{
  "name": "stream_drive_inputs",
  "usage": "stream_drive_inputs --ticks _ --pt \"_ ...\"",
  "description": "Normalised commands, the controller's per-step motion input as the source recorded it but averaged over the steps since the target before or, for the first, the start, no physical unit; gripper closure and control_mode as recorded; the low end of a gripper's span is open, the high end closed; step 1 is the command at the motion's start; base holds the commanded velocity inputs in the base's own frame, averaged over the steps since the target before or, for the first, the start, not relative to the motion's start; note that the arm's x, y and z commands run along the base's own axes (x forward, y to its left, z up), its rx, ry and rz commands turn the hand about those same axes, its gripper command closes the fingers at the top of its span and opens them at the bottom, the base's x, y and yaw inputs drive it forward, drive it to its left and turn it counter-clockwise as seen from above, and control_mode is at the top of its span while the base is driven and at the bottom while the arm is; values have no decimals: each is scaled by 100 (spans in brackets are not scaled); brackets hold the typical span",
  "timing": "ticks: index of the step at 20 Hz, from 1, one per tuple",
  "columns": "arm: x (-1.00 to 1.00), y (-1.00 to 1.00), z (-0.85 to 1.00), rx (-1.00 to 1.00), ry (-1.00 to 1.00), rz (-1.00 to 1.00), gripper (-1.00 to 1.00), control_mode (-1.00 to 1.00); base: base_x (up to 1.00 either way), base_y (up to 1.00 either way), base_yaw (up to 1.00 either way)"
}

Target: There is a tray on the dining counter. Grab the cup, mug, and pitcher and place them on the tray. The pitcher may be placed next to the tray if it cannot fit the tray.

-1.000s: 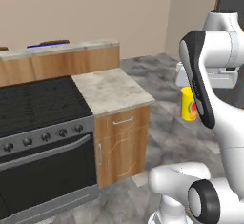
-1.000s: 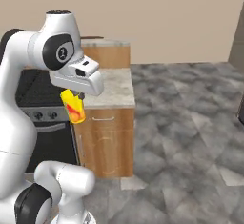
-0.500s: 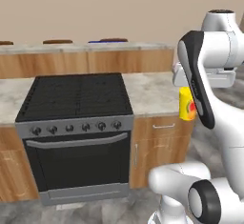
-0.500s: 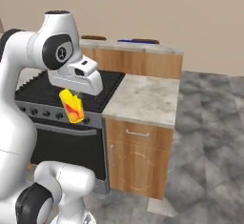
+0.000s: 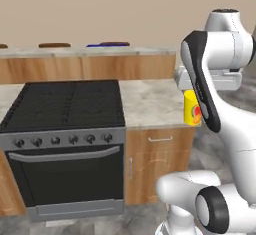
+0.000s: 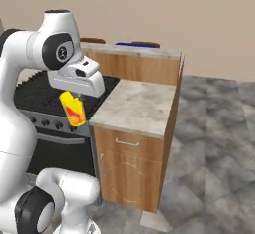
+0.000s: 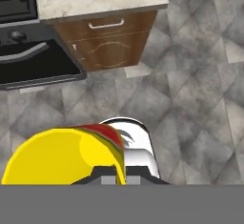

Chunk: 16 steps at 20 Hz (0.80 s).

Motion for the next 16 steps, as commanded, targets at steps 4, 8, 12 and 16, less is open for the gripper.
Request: stream_drive_inputs --ticks 4,8,12,16 --pt "0 0 0 0 0 0 100 100 0 -100 -7" --pt "0 0 0 0 0 0 100 100 -1 -100 -9" --pt "0 0 0 0 0 0 100 100 0 -100 -9" --pt "0 0 0 0 0 0 100 100 0 -100 -2"
